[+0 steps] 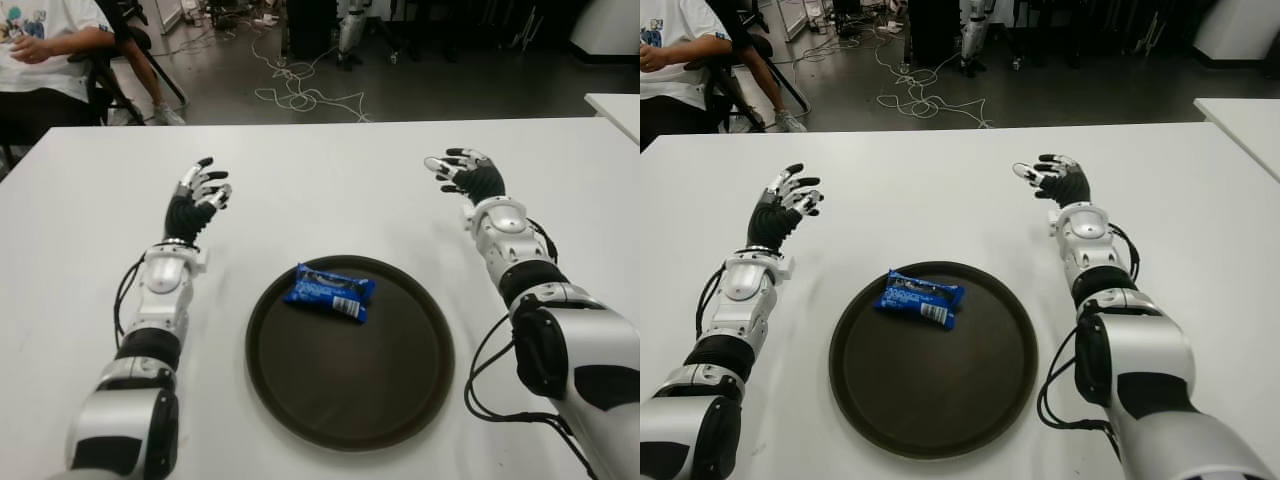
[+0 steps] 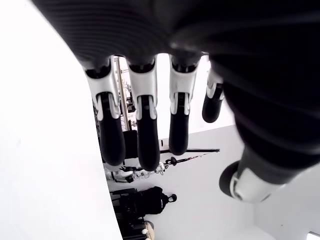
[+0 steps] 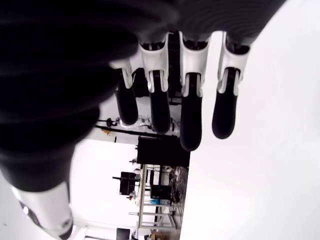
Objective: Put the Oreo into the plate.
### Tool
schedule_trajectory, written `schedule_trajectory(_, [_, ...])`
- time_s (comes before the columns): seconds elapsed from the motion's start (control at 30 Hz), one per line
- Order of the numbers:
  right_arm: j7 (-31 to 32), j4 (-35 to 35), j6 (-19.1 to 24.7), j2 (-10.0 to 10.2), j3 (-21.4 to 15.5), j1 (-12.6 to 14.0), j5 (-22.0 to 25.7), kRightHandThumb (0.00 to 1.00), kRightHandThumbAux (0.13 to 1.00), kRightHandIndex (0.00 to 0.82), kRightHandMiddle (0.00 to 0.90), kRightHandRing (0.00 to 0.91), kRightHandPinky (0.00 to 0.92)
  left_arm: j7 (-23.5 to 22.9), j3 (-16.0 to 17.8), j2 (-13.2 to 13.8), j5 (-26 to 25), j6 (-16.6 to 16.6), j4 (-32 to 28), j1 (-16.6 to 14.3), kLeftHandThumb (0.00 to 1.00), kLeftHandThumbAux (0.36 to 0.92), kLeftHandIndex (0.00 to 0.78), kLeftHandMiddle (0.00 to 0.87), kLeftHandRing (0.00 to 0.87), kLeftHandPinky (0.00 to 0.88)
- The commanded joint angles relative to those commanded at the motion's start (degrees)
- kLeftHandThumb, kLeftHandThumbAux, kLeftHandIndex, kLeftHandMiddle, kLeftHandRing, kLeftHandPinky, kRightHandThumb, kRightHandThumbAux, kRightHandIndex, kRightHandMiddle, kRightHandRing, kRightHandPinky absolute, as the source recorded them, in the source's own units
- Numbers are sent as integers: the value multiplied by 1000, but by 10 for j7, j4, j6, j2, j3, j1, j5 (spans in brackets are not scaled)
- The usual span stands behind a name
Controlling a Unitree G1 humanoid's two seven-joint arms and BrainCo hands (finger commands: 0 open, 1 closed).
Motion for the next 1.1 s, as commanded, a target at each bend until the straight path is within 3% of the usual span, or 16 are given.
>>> schedule_trajectory(0.33, [30, -30, -17, -8, -4, -32, 13, 38, 769, 284, 352, 401, 454, 1, 2, 2, -1, 5, 2, -3, 447, 665, 143, 270, 322, 399])
schedule_trajectory(0.47, [38, -63, -29, -7, -5, -28, 21, 47, 767, 267, 341, 391, 445, 1, 2, 3, -1, 9, 2, -3, 449, 662, 141, 269, 322, 399])
schedule_trajectory(0.73, [48, -189, -41, 5, -5, 46, 43, 78, 780, 244, 333, 378, 438, 7, 0, 3, 3, 13, 2, -5, 441, 676, 137, 265, 324, 399])
schedule_trajectory(0.8, [43, -239, -42, 19, -1, 91, 47, 82, 779, 250, 337, 379, 434, 6, 0, 3, 3, 11, 2, -5, 441, 677, 137, 263, 323, 401])
schedule_trajectory(0.87, [40, -268, -36, 25, 1, 113, 49, 83, 778, 256, 341, 379, 429, 6, 0, 3, 3, 11, 2, -5, 440, 677, 136, 261, 323, 402])
schedule_trajectory(0.97, [36, -329, -27, 41, 6, 180, 54, 89, 782, 261, 343, 380, 429, 5, 2, 2, 1, 8, 2, -4, 439, 673, 137, 262, 324, 403])
schedule_trajectory(1.1, [30, -378, 13, 50, 6, 213, 61, 138, 782, 264, 351, 389, 442, 4, 3, 2, -1, 7, 4, -5, 443, 664, 141, 266, 324, 399])
